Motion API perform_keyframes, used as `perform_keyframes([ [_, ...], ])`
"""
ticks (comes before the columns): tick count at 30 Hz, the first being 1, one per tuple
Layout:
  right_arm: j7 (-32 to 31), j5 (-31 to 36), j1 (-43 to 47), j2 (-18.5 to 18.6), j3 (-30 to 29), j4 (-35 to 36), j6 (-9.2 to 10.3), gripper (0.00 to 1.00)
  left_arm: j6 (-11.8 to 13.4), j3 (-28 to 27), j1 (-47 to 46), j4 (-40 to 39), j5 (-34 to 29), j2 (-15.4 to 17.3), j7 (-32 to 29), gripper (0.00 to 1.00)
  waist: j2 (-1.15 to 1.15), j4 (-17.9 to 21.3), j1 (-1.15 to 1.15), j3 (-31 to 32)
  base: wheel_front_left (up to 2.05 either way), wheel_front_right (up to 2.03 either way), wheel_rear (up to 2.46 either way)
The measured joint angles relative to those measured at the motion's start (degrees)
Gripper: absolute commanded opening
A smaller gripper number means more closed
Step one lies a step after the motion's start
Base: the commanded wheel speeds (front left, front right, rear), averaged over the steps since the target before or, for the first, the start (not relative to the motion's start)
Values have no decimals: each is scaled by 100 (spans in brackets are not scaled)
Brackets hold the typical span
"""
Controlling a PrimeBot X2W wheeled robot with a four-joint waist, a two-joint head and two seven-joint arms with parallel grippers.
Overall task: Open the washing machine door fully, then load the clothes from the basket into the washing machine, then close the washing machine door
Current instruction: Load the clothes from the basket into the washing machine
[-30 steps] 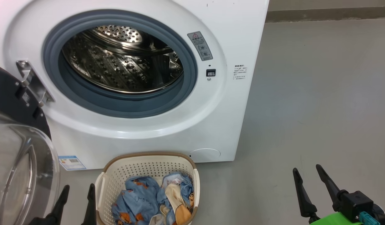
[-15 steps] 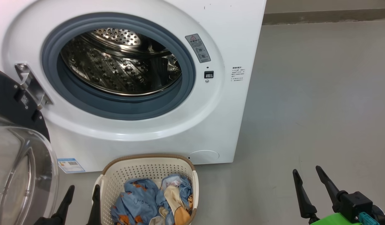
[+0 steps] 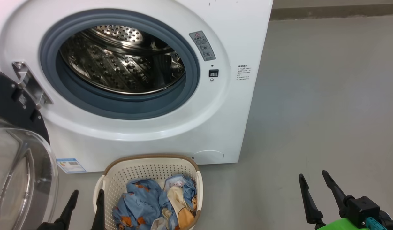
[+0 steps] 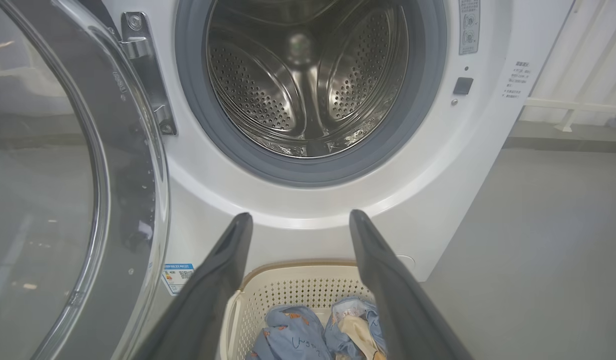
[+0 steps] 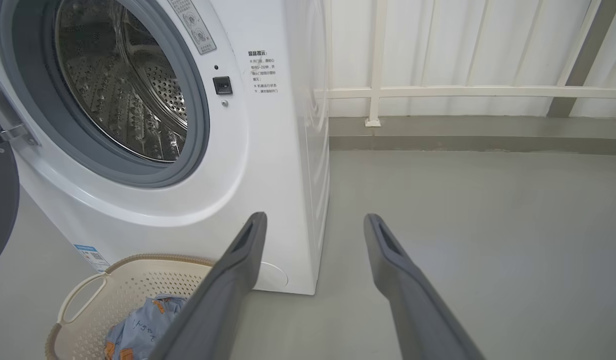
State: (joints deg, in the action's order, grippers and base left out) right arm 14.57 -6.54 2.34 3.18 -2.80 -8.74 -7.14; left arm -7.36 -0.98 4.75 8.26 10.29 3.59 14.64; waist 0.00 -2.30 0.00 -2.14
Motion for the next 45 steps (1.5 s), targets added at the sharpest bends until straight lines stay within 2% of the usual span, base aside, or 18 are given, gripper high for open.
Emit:
perform_keyframes([
  [19,0,0,-286,-30,-9,-23,0,100,0,81,-410,96,73,38,0,100,0,55,0,-879,0,0,0],
  [35,0,65,-812,-31,43,8,0,100,-4,187,-1294,503,226,69,0,100,0,137,0,-1962,0,0,0],
  [45,0,90,-1110,-29,41,185,0,100,-4,244,-1887,823,363,200,0,100,0,203,0,-2780,0,0,0],
])
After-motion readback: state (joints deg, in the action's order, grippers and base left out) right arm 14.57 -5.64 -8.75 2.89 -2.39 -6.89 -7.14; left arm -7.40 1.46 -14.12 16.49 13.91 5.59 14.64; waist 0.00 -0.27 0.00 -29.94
